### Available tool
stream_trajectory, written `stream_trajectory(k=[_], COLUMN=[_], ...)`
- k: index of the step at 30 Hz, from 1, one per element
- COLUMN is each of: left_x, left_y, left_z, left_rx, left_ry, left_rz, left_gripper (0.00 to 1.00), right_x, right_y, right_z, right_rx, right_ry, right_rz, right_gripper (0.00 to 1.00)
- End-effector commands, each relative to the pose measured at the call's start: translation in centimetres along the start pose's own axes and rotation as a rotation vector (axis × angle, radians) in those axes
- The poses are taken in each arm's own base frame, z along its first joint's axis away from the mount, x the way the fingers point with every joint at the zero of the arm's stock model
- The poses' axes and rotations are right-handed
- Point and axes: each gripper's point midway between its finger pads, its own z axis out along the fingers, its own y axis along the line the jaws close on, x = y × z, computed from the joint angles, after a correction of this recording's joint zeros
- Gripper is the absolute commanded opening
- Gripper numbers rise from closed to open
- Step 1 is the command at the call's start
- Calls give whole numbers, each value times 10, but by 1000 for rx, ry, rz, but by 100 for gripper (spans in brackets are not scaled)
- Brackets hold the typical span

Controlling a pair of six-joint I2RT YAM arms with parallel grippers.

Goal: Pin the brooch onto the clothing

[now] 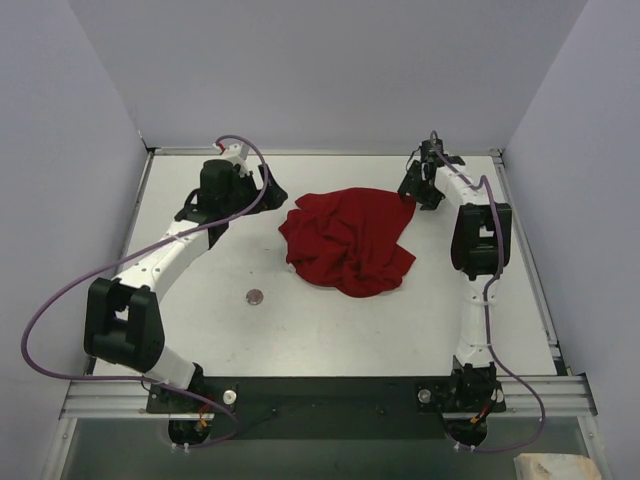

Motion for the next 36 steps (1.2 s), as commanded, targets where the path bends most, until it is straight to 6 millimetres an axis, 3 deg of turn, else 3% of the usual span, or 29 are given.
stream_trajectory(k=[1, 3, 4, 7, 9, 12, 13, 15, 16, 18, 19, 21, 22, 23, 24, 25, 26, 27, 28, 30, 31, 33, 36], left_x=[-30, -35, -35, -36, -35, -32, -29, -25, -24, -20, -19, -15, -15, -13, -12, -11, -8, -6, -4, 4, 8, 15, 29], left_y=[-16, -18, -18, -17, -16, -10, -8, -5, -6, -5, -5, -7, -7, -9, -9, -11, -10, -9, -8, -3, -3, -2, -5], left_z=[-15, -18, -19, -19, -18, -15, -13, -9, -9, -5, -4, -2, -2, -2, -1, -2, 0, -1, 0, 4, 5, 10, 19], left_rx=[26, 26, 22, 16, 12, -16, -22, -28, -24, -21, -18, -2, 0, 8, 16, 25, 24, 27, 27, 19, 26, 31, 57], left_ry=[-72, -82, -81, -79, -73, -68, -63, -47, -44, -30, -29, -17, -14, -7, -3, 4, 12, 19, 27, 41, 50, 72, 123], left_rz=[42, 43, 43, 42, 37, 3, -12, -24, -29, -43, -45, -56, -56, -59, -56, -53, -52, -49, -47, -48, -49, -55, -70], left_gripper=[97, 97, 97, 97, 97, 97, 97, 97, 97, 97, 97, 97, 97, 97, 97, 98, 97, 97, 97, 97, 97, 97, 96], right_x=[18, 19, 23, 29, 28, 5, -14, -29, -44, -49, -57, -42, -41, -40, -8, -3, 5, 38, 48, 82, 110, 141, 200], right_y=[3, 7, 5, 10, 17, 38, 51, 73, 84, 96, 102, 100, 96, 98, 83, 77, 71, 53, 43, 27, 10, -13, -50], right_z=[6, 6, 11, 13, 8, -22, -48, -83, -118, -155, -197, -215, -255, -271, -255, -297, -308, -290, -322, -326, -326, -319, -290], right_rx=[53, 54, 59, 41, 0, -83, -141, -211, -262, -308, -365, -411, -465, -521, -506, -562, -582, -554, -594, -616, -617, -581, -508], right_ry=[83, 98, 116, 154, 162, 103, 51, -12, -73, -128, -189, -196, -258, -298, -236, -314, -344, -276, -335, -314, -296, -234, -88], right_rz=[-30, -37, -42, -55, -68, -107, -130, -167, -181, -216, -224, -229, -223, -220, -216, -229, -239, -245, -253, -266, -264, -239, -185], right_gripper=[52, 37, 22, 0, 0, 0, 0, 0, 0, 0, 0, 0, 0, 0, 0, 0, 0, 0, 0, 0, 0, 0, 0])
